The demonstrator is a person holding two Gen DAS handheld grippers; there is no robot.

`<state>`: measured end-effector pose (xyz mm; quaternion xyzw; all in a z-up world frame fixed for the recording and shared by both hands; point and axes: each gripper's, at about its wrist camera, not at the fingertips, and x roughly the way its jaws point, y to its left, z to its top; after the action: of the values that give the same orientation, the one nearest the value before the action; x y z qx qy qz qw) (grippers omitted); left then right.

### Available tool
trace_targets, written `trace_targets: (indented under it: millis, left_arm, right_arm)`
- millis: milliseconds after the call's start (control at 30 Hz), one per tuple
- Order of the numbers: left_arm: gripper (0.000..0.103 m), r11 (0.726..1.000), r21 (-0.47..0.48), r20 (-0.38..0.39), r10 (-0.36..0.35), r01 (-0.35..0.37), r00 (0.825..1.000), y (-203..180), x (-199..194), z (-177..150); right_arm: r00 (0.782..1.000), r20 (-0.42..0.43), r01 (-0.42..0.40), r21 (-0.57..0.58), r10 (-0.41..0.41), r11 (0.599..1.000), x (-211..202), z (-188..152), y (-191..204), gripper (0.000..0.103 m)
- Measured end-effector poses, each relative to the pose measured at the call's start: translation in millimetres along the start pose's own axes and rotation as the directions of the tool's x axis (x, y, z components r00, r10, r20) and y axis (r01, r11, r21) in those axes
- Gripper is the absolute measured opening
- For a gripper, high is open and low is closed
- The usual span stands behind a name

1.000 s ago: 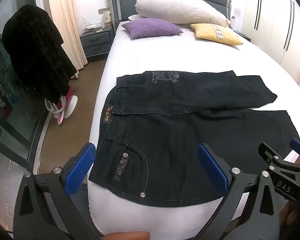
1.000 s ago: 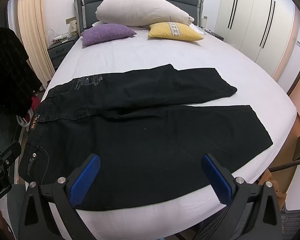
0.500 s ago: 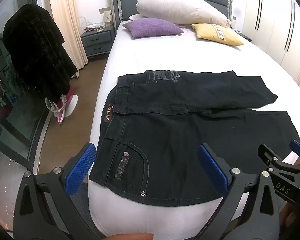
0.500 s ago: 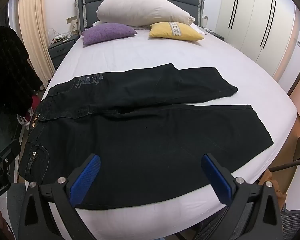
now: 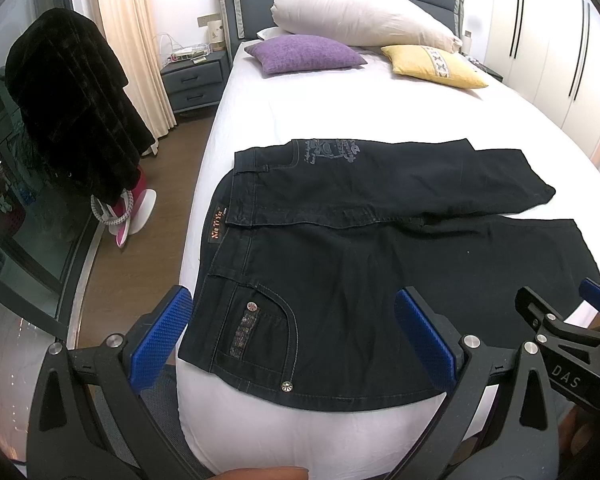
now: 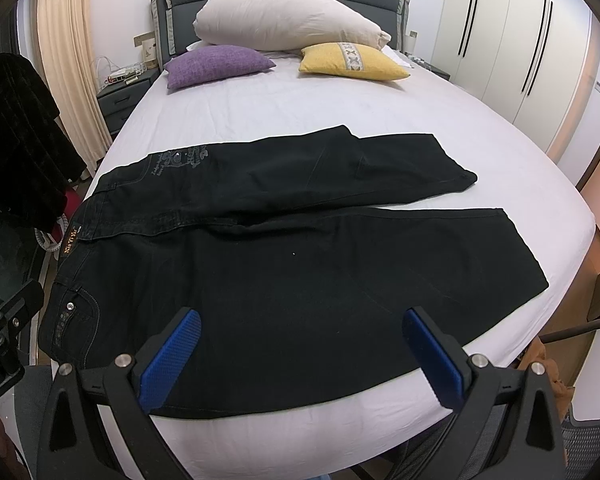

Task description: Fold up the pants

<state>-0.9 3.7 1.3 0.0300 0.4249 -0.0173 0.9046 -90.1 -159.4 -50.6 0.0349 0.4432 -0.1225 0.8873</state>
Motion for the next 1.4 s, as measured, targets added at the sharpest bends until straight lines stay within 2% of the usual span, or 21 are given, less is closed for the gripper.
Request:
trace_targets:
  millis: [1400]
  left_arm:
    - [0.103, 1.0, 0.0, -0.003, 0.004, -0.004, 1.0, -0.3, 0.2, -0.2]
  right_arm:
    - [1.0, -0.002, -0.006, 0.002, 0.006, 1.0, 0.8, -0.8, 1.4, 0.103]
